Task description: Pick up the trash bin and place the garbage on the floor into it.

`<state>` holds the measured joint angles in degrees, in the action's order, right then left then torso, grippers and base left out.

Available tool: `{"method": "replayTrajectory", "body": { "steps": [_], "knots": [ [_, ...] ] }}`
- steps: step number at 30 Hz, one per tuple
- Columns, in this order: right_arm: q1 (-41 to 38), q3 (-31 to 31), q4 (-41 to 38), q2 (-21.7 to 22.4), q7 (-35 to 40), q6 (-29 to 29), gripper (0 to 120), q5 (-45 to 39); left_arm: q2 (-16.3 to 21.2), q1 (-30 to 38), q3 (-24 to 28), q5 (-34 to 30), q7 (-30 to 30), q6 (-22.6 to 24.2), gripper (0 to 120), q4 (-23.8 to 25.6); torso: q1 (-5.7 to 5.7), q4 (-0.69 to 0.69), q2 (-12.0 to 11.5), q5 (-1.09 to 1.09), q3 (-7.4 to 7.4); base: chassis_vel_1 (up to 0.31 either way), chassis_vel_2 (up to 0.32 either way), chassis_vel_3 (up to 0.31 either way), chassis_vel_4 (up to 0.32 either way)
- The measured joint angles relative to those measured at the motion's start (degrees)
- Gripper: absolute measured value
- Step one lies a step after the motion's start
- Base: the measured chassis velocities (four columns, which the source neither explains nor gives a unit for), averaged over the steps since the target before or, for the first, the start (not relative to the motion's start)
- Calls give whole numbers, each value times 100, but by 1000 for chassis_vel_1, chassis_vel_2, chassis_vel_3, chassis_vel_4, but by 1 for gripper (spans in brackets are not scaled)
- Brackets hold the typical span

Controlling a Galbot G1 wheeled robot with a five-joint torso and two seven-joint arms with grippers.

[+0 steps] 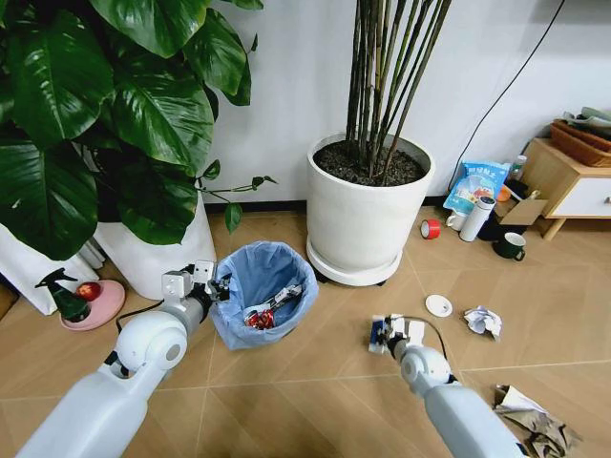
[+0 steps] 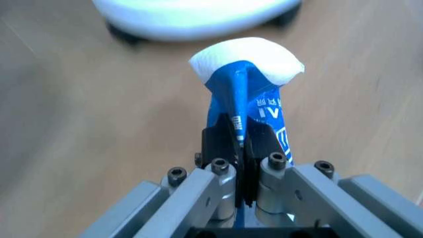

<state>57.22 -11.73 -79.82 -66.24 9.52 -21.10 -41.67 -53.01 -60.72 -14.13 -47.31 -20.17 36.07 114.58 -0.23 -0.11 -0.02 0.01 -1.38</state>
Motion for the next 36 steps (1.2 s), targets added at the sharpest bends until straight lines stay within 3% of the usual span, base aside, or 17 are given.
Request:
{"method": "replayTrajectory", "body": {
  "steps": [3,4,7,14,19,30,36],
  "knots": [
    [50,-54,-969,440,-16,-98,0,-316,3,-11,-25,3,-21,2,0,2,0,-2,0,-1,0,0,0,0,0],
    [50,-54,-969,440,-16,-98,0,-316,3,-11,-25,3,-21,2,0,2,0,-2,0,-1,0,0,0,0,0],
    [17,-96,-2311,903,-16,-275,0,-930,-15,-9,-22,-4,-31,28,0,-27,1,-2,0,2,1,0,0,0,0],
    [-415,337,-3709,1356,-64,-416,0,-1648,-134,125,153,-172,-141,158,0,-151,1,-2,1,4,1,0,0,0,0],
    [-919,732,-4045,1337,-302,-466,0,-1853,-164,272,300,-302,-185,275,0,-249,1,-2,1,4,1,0,0,0,0],
    [-1540,1858,-3844,1174,-430,-708,1,-1788,-161,411,382,-381,-193,326,0,-304,1,-1,1,3,1,0,0,0,0],
    [-1616,2146,-3632,1084,-284,-918,23,-1673,-129,399,359,-386,-190,326,0,-288,1,-2,1,3,1,0,0,0,0]
  ]
}}
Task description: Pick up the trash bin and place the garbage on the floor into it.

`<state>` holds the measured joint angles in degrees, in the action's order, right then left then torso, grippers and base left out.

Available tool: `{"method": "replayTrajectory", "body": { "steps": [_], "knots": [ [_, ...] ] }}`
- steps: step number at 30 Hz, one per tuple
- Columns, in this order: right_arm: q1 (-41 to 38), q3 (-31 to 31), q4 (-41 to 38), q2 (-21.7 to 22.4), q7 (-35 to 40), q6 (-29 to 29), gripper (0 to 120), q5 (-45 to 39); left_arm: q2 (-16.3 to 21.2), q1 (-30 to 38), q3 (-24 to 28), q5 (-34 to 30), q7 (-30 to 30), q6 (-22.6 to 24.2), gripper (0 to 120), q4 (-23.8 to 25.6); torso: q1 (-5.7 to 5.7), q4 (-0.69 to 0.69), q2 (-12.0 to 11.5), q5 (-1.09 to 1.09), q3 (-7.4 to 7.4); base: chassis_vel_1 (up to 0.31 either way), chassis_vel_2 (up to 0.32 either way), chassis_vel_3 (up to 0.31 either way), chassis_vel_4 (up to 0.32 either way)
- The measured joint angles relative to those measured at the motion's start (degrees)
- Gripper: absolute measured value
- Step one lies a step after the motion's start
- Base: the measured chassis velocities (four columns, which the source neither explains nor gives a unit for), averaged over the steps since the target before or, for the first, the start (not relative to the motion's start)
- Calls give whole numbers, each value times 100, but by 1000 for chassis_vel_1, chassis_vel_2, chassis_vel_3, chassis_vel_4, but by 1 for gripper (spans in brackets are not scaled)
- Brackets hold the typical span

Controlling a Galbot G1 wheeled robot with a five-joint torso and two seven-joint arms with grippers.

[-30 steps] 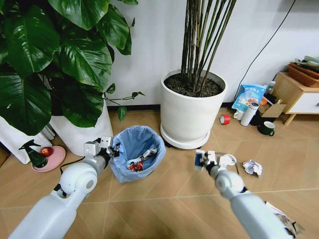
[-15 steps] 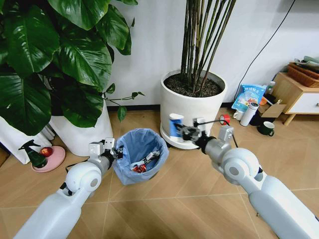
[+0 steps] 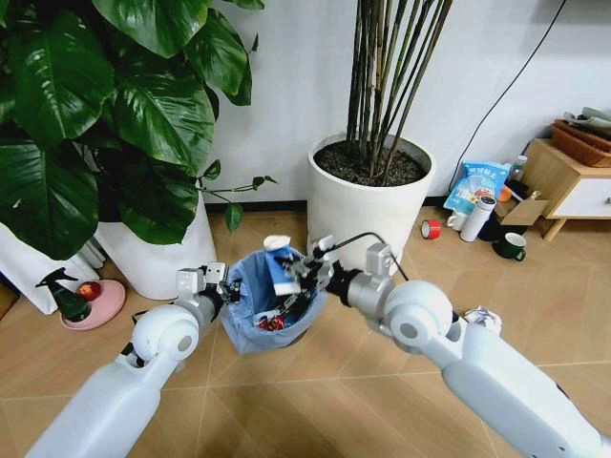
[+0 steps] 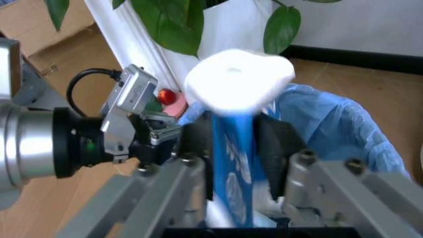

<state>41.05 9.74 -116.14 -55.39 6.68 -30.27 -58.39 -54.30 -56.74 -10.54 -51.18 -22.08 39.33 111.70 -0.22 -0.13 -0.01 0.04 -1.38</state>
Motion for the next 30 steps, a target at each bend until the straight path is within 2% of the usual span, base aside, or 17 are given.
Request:
{"method": "replayTrajectory", "body": {
  "steps": [1,2,6,8,9,13,14,17,18,20,25,30],
  "knots": [
    [-12,13,13,-12,10,4,25,1,3,0,-3,-1,2,0,0,2,0,0,0,0,0,0,0,0,0],
    [-25,23,26,-25,21,8,32,2,4,2,-6,-1,5,0,0,2,0,0,0,0,0,0,0,0,0],
    [-42,30,33,-31,29,30,40,10,4,12,-10,-1,9,-1,0,2,0,0,1,1,0,0,0,0,0],
    [-44,9,20,-20,29,55,54,16,3,16,-11,-1,11,-1,0,5,0,0,1,0,0,0,0,0,0],
    [-44,9,20,-20,29,55,54,16,3,16,-11,-1,11,-1,0,5,0,0,1,0,0,0,0,0,0],
    [12,-160,-8,12,19,193,73,90,-17,11,-21,5,13,-13,0,14,0,0,1,0,0,0,0,0,0],
    [12,-160,-8,12,19,193,73,90,-17,11,-21,5,13,-13,0,14,0,0,1,0,0,0,0,0,0],
    [270,-469,-111,75,199,398,88,285,-37,-60,-121,35,12,-32,0,44,0,0,1,0,0,0,0,0,0],
    [270,-469,-111,75,199,398,88,285,-37,-60,-121,35,12,-32,0,44,0,0,1,0,0,0,0,0,0],
    [509,-665,-171,150,324,496,96,514,-26,-160,-229,129,15,-73,0,91,0,-1,1,0,0,0,0,0,0],
    [1020,-1028,-158,283,420,616,100,1482,88,-399,-443,248,36,-149,0,218,1,1,1,-1,0,0,0,0,0],
    [1557,-1601,-258,329,432,499,100,1744,87,-430,-491,265,35,-165,0,254,1,0,1,1,1,0,0,0,0]
  ]
}}
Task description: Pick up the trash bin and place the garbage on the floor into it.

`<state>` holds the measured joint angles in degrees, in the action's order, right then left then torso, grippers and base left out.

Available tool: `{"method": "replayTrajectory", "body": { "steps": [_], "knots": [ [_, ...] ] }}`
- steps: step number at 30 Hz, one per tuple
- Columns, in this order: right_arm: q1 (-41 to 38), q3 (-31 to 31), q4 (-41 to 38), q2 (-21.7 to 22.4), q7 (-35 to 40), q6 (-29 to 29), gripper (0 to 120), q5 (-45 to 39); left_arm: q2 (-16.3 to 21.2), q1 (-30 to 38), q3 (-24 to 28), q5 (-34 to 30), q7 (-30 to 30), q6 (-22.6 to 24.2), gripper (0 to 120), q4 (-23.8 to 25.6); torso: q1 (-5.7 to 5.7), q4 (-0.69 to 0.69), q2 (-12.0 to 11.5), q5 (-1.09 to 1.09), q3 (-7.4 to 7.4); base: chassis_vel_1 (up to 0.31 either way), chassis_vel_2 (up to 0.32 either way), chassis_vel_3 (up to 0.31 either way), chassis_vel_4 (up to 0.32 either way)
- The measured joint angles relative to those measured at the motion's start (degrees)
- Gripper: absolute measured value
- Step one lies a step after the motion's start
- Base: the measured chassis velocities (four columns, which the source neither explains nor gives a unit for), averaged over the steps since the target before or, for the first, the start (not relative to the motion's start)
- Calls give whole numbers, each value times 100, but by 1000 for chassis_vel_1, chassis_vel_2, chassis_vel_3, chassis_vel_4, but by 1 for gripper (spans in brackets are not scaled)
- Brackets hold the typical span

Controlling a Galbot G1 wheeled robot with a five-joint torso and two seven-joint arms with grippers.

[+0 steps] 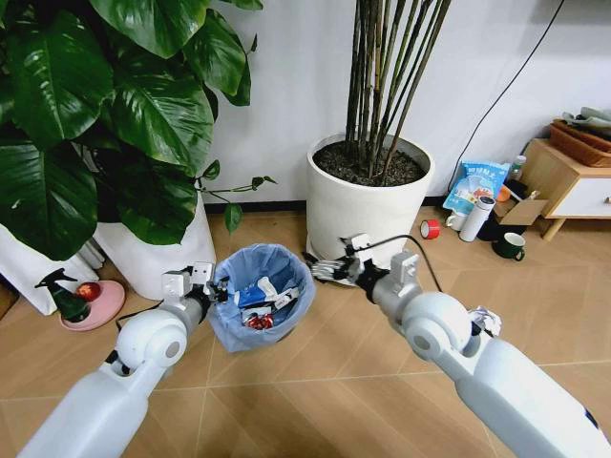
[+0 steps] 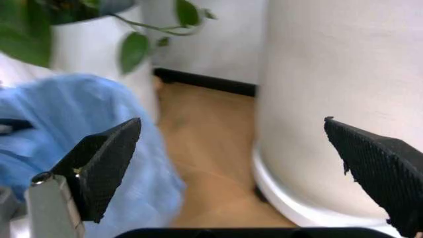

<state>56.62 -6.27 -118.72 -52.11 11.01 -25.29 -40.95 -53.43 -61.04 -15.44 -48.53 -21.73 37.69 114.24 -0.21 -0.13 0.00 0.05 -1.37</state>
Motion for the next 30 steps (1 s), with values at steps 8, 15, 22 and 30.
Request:
{"method": "replayTrajectory", "body": {
  "steps": [8,15,22,30],
  "knots": [
    [1260,-1386,35,-139,-323,93,100,611,43,-86,-20,10,-3,-8,0,103,0,-1,0,-2,0,0,0,0,0],
    [1919,-2093,172,-289,-532,224,100,830,61,-105,-14,17,-2,-10,0,154,0,-1,0,-1,0,-80,-67,75,89],
    [2071,-2379,299,-308,-609,267,100,846,59,-130,0,28,1,-11,0,216,-1,0,0,0,0,-138,-134,124,132],
    [2126,-2461,463,-332,-620,310,100,883,73,-173,-30,31,0,-11,0,283,-1,1,0,0,0,-130,-134,134,150]
  ]
}}
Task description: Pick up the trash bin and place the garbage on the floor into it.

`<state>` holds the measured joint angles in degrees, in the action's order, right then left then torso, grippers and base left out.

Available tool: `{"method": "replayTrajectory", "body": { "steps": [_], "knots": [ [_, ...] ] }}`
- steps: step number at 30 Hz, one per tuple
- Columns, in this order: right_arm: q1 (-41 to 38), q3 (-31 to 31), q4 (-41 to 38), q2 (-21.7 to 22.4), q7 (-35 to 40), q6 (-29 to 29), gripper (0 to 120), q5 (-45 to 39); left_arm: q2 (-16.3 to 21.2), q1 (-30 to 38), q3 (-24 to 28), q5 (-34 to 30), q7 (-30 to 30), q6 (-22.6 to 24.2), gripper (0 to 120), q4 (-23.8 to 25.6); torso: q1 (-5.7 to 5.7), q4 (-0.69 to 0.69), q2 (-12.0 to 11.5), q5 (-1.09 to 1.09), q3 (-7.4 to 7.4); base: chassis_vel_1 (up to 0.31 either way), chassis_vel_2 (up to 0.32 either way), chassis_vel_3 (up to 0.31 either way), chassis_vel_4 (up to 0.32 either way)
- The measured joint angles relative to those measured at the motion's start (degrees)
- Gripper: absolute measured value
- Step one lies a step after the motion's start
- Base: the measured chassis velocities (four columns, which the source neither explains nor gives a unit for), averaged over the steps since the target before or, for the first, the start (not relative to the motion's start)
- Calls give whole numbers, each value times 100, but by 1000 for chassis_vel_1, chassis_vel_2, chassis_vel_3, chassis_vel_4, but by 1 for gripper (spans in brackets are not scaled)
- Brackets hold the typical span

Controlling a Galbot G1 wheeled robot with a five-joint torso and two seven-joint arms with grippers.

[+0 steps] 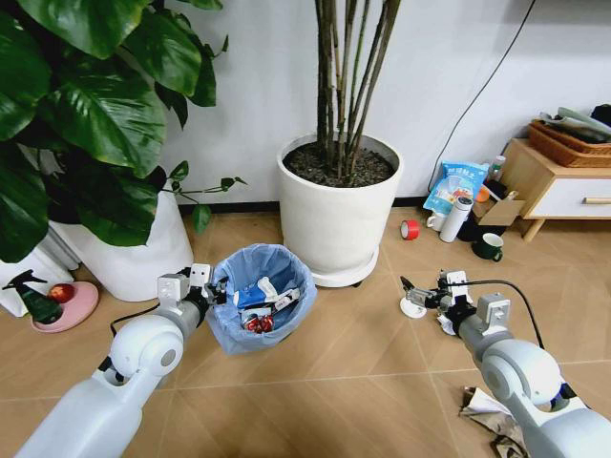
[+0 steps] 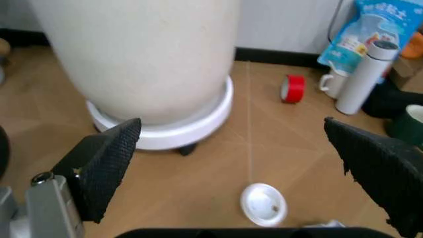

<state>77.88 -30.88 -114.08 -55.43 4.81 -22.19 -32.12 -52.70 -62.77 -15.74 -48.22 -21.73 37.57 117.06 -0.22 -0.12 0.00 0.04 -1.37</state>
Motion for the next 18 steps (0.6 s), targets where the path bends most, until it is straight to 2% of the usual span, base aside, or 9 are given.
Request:
{"method": "replayTrajectory", "body": {
  "steps": [13,15,18],
  "knots": [
    [14,-145,487,19,-126,82,100,15,-49,-34,21,21,-15,-8,0,57,0,-2,0,2,0,-166,-172,169,166],
    [-4,-148,609,20,-159,82,100,10,-54,-38,28,27,-20,-9,0,60,0,-1,0,-5,0,-195,-189,189,190],
    [-130,-104,934,51,-243,90,100,-12,-66,-41,37,28,-26,-9,0,63,0,-2,0,4,0,-183,-195,200,195]
  ]
}}
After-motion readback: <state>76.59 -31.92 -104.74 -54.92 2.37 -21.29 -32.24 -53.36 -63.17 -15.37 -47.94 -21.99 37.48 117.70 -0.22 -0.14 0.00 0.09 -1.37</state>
